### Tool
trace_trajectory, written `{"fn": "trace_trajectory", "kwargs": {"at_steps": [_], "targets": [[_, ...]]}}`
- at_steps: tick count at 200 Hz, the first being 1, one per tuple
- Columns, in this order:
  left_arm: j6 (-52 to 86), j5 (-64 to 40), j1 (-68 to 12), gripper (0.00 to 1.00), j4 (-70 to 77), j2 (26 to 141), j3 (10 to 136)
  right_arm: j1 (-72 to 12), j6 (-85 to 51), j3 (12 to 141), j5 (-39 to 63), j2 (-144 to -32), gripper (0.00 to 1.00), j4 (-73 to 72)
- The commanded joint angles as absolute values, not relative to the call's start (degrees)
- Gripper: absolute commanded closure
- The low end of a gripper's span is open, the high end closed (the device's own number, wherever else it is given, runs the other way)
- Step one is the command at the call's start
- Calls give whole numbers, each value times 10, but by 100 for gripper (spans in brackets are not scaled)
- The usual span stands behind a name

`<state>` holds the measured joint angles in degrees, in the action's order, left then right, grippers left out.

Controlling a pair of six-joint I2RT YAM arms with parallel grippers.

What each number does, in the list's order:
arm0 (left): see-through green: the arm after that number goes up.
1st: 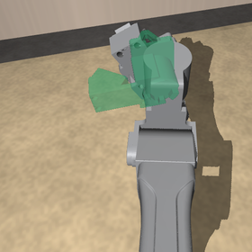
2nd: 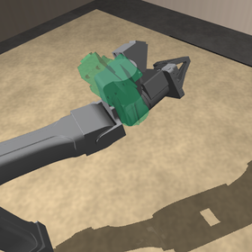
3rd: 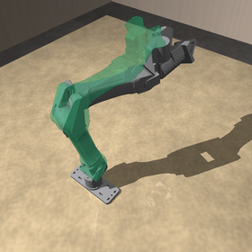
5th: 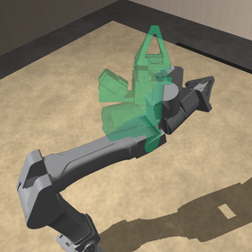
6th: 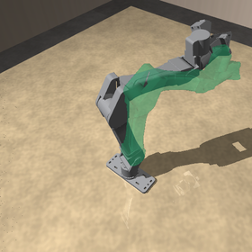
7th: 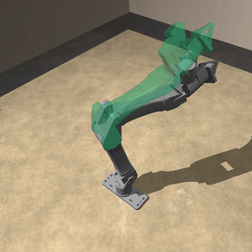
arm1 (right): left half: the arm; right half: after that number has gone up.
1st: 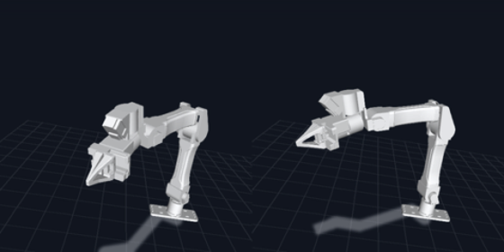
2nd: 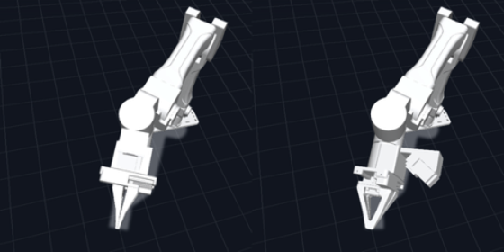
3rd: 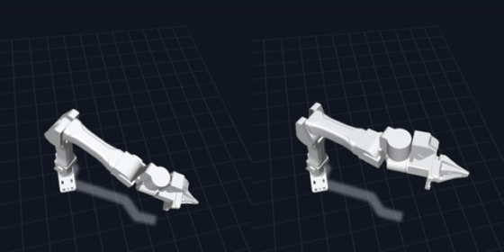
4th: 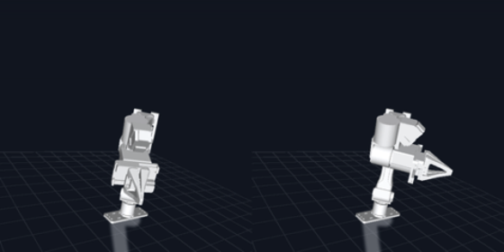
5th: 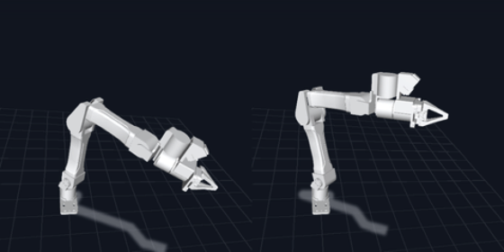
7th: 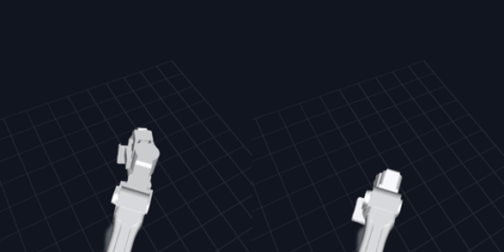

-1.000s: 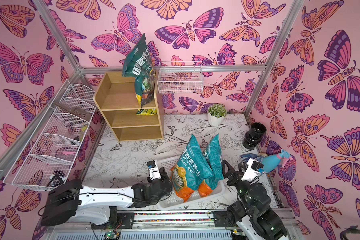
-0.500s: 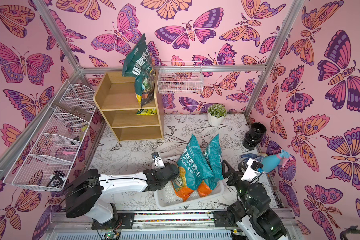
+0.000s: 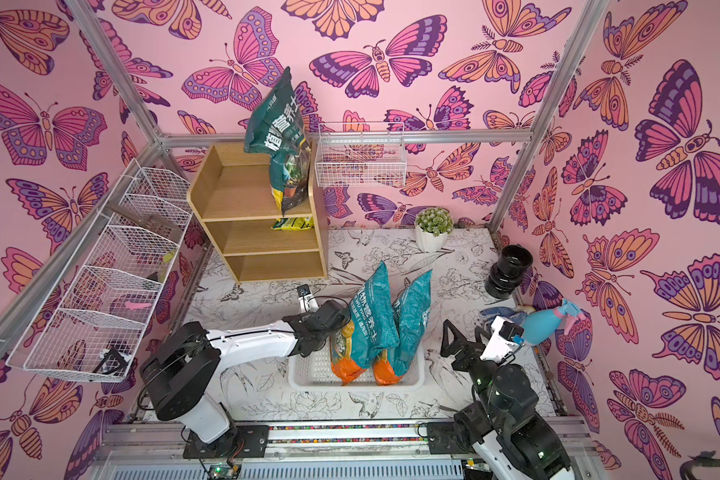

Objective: Take down the fertilizer bag from the shelf
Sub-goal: Adjust the storage box at the center of the board, then pick up the fertilizer bag from the shelf.

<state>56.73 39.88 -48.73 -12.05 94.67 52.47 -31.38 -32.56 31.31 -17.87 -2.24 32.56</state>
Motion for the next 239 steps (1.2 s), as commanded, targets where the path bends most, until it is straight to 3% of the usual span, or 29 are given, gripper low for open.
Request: {"fn": "trace_trajectory", "kwargs": {"at_steps": [1,70,96,105,114,117,134,175,239], "targets": [[527,448,-471,100,-155,925,531,-318,-315,309,-177,-22,1,317],[472,451,-467,100,-154,905,558,-318,-315,309,-176,-21,1,317],[460,358,-472,98,-150,836,548,-317,-313,308,-175,-21,1,315],[450,346,-484,82,-147,799,545,-317,-313,307,-175,-22,1,313],[432,354,-504,31,-142,757,544,-317,-312,307,-175,-23,1,313],[424,361,-511,19,-140,745,544,-318,-313,308,-175,-23,1,314],[367,402,-544,1,-123,655,553,-317,-312,308,-172,-23,1,313],[183,452,-538,0,-27,561,612,-318,-312,308,-170,-21,1,315],[2,372,-444,0,18,693,818,-317,-309,301,-168,-18,1,310]]}}
